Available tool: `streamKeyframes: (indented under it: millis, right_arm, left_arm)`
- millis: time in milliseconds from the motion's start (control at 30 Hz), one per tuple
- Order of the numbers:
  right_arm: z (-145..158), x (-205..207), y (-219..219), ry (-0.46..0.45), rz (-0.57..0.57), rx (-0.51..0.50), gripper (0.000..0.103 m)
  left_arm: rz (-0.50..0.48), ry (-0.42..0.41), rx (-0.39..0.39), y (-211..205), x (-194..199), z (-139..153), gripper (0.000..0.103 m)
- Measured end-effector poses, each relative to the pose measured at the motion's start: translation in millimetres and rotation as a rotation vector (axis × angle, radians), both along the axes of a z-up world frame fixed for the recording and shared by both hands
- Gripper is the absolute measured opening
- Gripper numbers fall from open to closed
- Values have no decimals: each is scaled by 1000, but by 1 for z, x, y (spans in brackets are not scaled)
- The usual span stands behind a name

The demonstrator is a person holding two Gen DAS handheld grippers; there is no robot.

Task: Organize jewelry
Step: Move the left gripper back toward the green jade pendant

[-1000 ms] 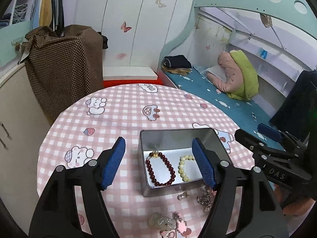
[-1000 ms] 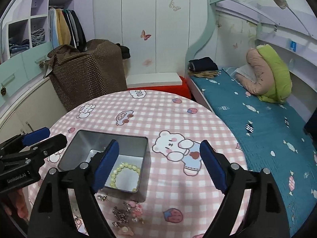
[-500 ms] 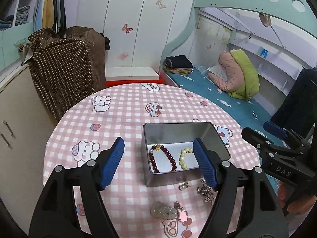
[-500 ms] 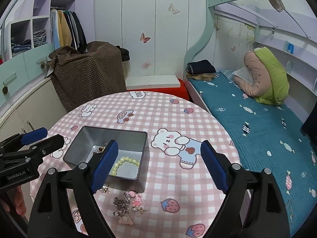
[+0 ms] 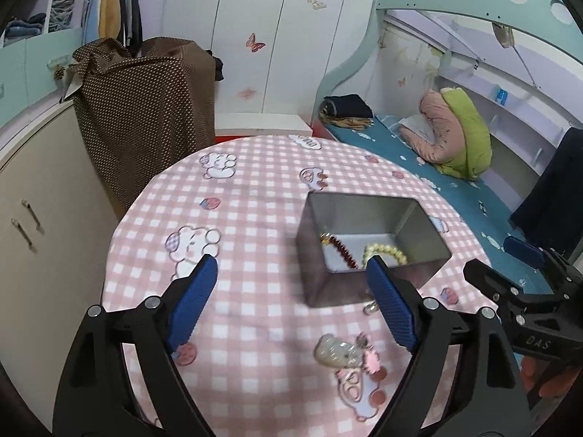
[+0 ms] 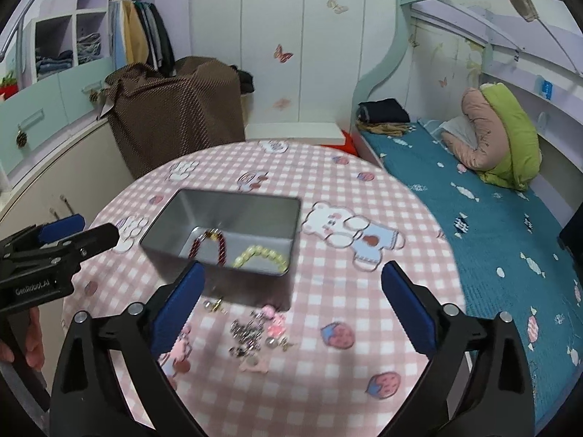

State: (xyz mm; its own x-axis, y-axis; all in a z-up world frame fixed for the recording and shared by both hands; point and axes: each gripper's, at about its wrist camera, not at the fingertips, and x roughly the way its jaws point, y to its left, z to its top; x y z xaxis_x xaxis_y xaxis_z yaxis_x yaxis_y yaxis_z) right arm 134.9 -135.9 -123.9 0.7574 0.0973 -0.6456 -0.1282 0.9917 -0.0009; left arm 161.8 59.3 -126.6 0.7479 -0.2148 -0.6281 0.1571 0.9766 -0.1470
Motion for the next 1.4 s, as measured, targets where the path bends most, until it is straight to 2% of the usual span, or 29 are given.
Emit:
streamKeyframes:
  millis: [333,400,633,700,833,1000,1200,1400]
  right_arm:
    - [-32,-12,35,102,145,2,94]
    - [-37,-13,44,122,177,-2,84]
    - [-59,-9,62,187,233,-18,64]
    - [-64,-9,66,200,239,-26,54]
    - [-75,-6,71,214,249,-58,45]
    - [-75,-11,79,186,313,-76,17]
    - [-73,-10,73,181,291,-74,15]
    - [-52,-10,47,127,227,-34,15]
  left_arm:
    - [8,56,11,23,-18,-27,91]
    - [13,74,10,27,-20,-33,91]
    - [-5,86,-1,34,-27,-42,92]
    - [-18,99,-11,36,-28,-45,92]
    - [-35,102,-9,34,-31,-50,92]
    - [-43,112,4,28,-29,-52,93]
    - [-88,119,3,15,-28,-56,93]
    - [-121,130,16,-1,-25,-61,93]
